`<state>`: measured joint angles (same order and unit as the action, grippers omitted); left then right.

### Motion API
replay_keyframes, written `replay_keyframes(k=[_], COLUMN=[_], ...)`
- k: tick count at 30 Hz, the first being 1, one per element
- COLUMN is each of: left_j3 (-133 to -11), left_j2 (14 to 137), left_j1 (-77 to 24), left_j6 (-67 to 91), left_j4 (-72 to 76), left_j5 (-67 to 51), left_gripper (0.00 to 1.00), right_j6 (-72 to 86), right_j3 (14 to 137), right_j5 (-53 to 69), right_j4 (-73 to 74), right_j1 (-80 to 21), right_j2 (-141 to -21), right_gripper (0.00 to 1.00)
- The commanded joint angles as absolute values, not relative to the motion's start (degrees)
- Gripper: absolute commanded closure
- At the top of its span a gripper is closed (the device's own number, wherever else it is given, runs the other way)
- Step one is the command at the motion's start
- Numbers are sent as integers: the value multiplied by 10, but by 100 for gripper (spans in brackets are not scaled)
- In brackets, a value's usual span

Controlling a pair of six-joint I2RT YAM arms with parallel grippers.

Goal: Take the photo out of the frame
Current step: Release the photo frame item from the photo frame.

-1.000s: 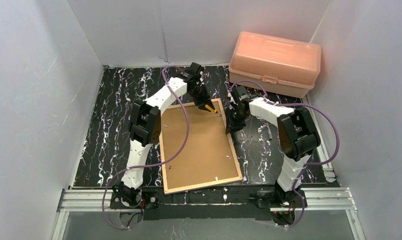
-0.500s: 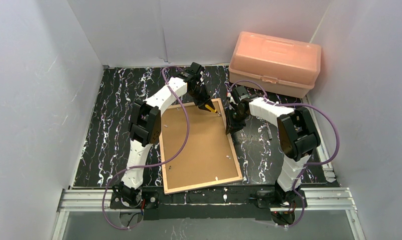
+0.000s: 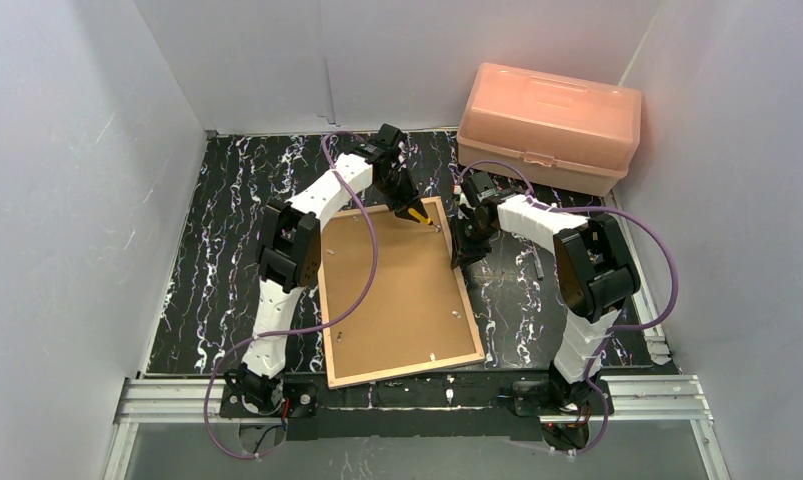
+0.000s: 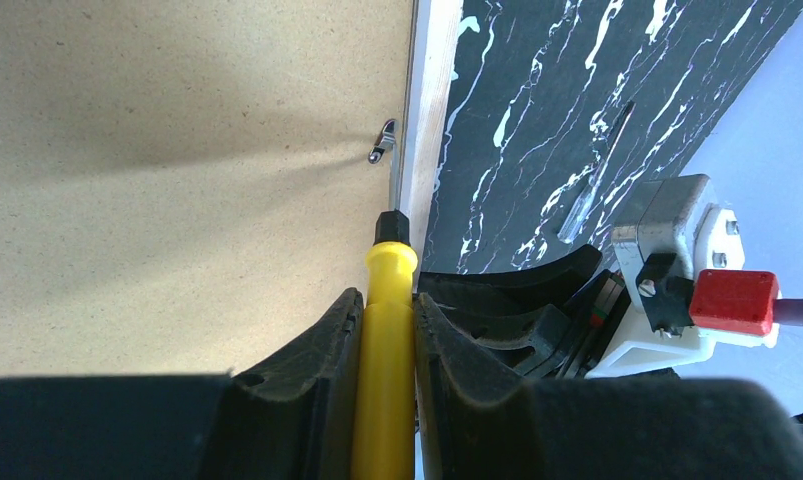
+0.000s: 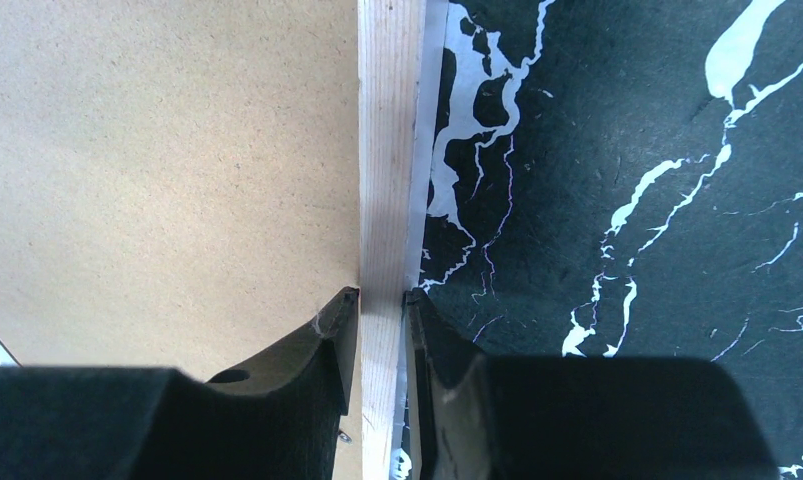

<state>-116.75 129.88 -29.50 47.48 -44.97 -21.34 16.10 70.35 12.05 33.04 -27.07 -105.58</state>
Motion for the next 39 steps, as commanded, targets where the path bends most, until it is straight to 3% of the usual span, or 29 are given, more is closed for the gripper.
replay_keyframes(k=[1, 29, 35, 39], left_j3=[-1176, -1193, -1224, -1232], left_j2=[1284, 1283, 1279, 1269], left_j1=[-283, -268, -264, -260], left_j6=[462, 460, 460, 461], left_j4=[-479, -483, -490, -492], left_j5=[-175, -194, -204, -208], left_gripper=[100, 100, 100, 100], right_j6=[153, 159, 158, 159], right_j3=[723, 734, 737, 736], right_j5=[128, 125, 122, 120], right_j4=[339, 342, 344, 345], right_j1=[-270, -270, -271, -271], right_j2=[-1059, -1073, -1073, -1070], right_gripper=[69, 68, 56, 54])
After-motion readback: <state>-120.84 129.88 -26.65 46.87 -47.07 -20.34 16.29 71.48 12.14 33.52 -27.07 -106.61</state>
